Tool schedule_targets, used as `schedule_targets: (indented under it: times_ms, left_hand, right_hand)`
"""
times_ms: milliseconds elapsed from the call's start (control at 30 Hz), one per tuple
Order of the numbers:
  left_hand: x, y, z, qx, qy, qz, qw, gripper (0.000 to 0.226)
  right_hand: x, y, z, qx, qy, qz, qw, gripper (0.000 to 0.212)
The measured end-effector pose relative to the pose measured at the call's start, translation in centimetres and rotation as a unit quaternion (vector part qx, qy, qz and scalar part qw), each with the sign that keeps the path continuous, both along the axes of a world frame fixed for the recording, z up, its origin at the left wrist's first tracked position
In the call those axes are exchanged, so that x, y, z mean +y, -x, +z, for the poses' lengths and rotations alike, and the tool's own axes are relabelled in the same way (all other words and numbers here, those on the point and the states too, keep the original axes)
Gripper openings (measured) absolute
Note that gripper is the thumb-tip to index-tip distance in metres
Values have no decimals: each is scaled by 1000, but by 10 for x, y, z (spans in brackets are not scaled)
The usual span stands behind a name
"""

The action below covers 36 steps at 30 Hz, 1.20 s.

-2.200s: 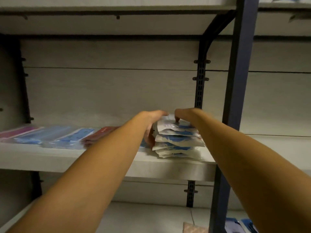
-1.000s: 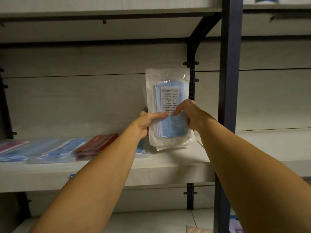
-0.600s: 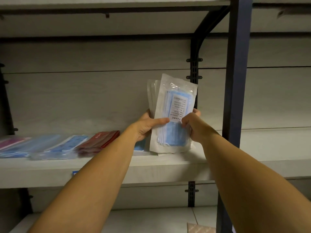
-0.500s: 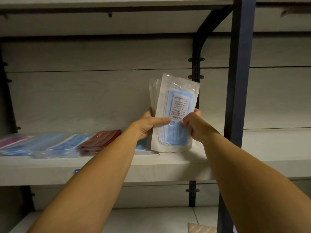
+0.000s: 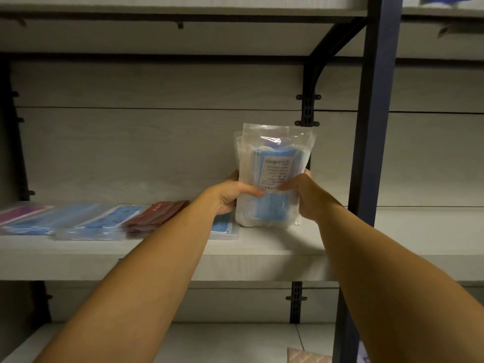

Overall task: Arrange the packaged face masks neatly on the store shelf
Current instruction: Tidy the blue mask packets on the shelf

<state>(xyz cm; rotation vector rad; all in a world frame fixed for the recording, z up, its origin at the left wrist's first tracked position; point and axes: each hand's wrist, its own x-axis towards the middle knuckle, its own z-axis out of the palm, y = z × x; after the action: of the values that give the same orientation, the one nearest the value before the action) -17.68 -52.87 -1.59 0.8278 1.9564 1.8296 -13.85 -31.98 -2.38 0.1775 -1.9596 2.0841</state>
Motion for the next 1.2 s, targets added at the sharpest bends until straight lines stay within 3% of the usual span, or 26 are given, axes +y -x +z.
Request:
schedule_targets:
  times_ms: [133, 267, 400, 500, 733, 833, 900, 1033, 1200]
  left_hand:
    - [12, -3, 15, 3, -64, 85, 994, 83]
    - [18, -4, 21, -34, -58, 73, 995, 82]
    - [20, -3, 10, -40, -50, 80, 995, 74]
    - [22, -5, 2, -26, -47, 87, 995, 72]
    - [24, -5, 7, 92, 8, 116, 989, 104]
    - [20, -6, 11, 128, 65, 123, 982, 112]
    - [15, -4, 8, 105, 96, 95, 985, 118]
    - [14, -2, -2, -1, 10, 68, 998, 105]
    - [16, -4, 4, 98, 61, 124, 986, 83]
  right_hand:
    - [-12, -15, 18, 36, 12, -25, 999, 88]
    - [-15, -20, 27, 1, 29, -28, 999, 69]
    - [-11, -13, 9, -26, 10, -48, 998, 101]
    - [-11, -15, 4, -8, 1, -39, 999, 98]
    - [-18, -19, 18, 45, -1, -67, 997, 82]
    - [-18, -19, 19, 31, 6, -77, 996, 97]
    - [-17, -19, 16, 0, 5, -71, 997, 106]
    - [-15, -16, 11, -27, -2, -76, 997, 105]
    - [-17, -17, 17, -29, -19, -110, 993, 93]
